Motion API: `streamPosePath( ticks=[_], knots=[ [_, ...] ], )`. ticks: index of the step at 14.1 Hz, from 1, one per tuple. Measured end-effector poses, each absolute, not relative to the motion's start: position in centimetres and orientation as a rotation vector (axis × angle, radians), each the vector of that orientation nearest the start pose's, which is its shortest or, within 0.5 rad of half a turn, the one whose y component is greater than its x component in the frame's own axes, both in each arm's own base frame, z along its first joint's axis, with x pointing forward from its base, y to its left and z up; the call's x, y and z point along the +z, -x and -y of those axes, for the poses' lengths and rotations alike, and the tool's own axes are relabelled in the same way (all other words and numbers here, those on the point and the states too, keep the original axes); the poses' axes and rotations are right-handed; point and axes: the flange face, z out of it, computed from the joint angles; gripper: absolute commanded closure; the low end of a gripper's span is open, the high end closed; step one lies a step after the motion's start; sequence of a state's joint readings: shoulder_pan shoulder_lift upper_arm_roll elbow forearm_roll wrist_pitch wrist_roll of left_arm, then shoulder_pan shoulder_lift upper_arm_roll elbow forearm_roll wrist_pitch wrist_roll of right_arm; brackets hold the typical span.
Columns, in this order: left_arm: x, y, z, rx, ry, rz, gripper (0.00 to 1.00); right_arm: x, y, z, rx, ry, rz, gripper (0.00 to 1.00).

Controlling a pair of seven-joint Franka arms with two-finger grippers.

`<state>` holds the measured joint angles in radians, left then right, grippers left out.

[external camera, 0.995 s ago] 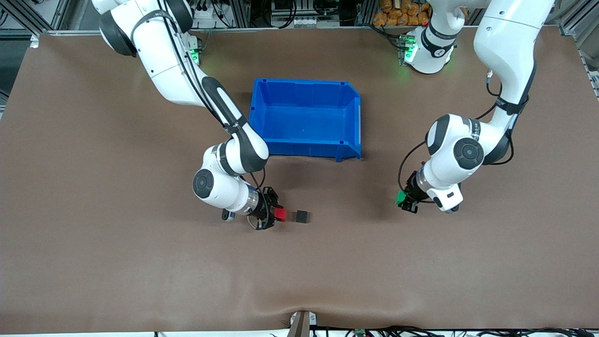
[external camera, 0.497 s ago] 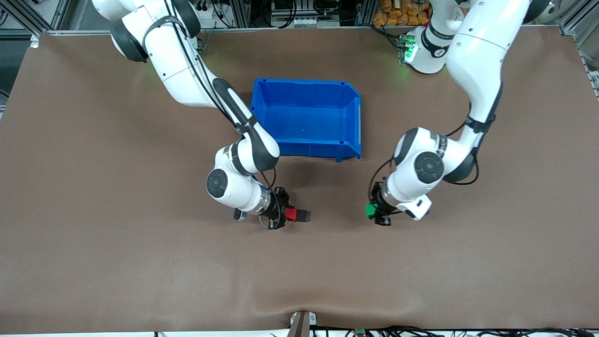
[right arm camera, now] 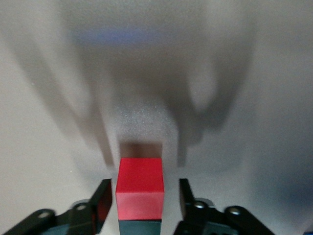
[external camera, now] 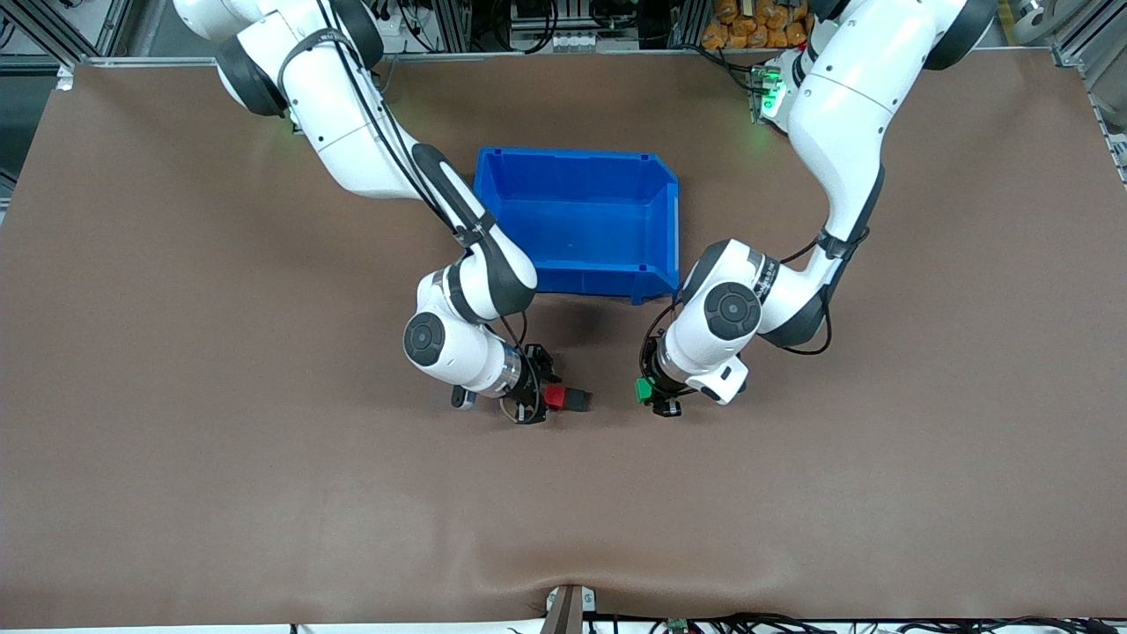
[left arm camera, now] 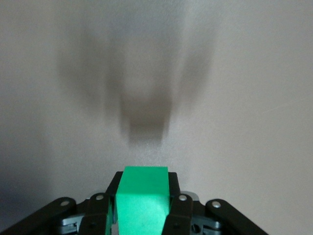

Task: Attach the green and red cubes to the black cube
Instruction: 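Lower the red cube beside the black cube and open the right gripper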

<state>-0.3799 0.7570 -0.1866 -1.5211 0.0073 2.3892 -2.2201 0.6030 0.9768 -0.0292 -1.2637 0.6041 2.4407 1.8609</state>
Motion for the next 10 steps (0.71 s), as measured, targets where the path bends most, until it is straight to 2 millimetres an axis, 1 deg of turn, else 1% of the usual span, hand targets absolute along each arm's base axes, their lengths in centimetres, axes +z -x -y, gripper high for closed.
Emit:
streamPosePath(
  ticks=[2,5,7,10],
  knots=[
    [22.9,-62.4,37.3,-0.145,-1.957,-2.26,1.0,18.8,-64.9,-41.8,0.411,1.844,-2.078,0.0],
    [22.8,-62.5,38.5,-0.147,-1.951,-2.254,1.0,21.3,-66.0,-40.3,0.428,1.906,-2.086,0.0],
    [21.8,-62.2,39.6,-0.124,-1.956,-2.264,1.0,23.5,-66.6,-38.2,0.439,2.006,-2.095,0.0],
    [19.8,-61.8,41.6,-0.063,-1.947,-2.293,1.0,25.7,-67.6,-34.1,0.438,2.225,-1.988,0.0]
  ],
)
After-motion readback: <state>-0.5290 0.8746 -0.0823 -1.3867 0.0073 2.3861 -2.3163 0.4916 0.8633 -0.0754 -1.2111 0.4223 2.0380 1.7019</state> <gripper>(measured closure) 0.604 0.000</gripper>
